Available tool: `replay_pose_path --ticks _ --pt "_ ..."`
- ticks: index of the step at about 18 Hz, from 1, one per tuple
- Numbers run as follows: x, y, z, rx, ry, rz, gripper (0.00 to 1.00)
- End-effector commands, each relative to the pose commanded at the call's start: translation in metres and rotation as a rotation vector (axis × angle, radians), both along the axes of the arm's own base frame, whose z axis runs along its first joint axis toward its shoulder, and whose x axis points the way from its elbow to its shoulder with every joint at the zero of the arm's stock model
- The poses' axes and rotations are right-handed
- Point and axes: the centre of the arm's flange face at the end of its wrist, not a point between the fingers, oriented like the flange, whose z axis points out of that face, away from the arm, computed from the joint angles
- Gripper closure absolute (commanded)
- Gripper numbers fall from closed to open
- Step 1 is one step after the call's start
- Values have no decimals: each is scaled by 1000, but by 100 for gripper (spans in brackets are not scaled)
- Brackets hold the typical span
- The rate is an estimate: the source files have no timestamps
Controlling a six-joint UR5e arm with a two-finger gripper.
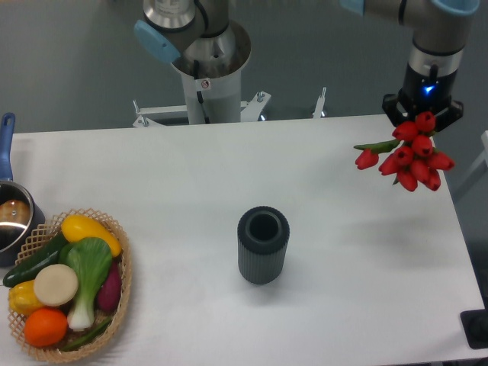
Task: Place the flowers on the table
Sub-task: 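Lower the held red tulips toward the table beside the black vase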
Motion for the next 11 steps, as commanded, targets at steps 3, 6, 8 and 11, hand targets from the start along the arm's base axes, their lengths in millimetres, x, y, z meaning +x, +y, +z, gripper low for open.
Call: replay_pose_path --ticks 3,6,8,11 --pt "0 22 -21 -36 -27 -33 100" --pt "-3 33 -43 -55 -57 -41 98" --pt "-4 35 -58 -88 -74 -46 98" --pt "-8 56 -77 -99 -87 -54 93"
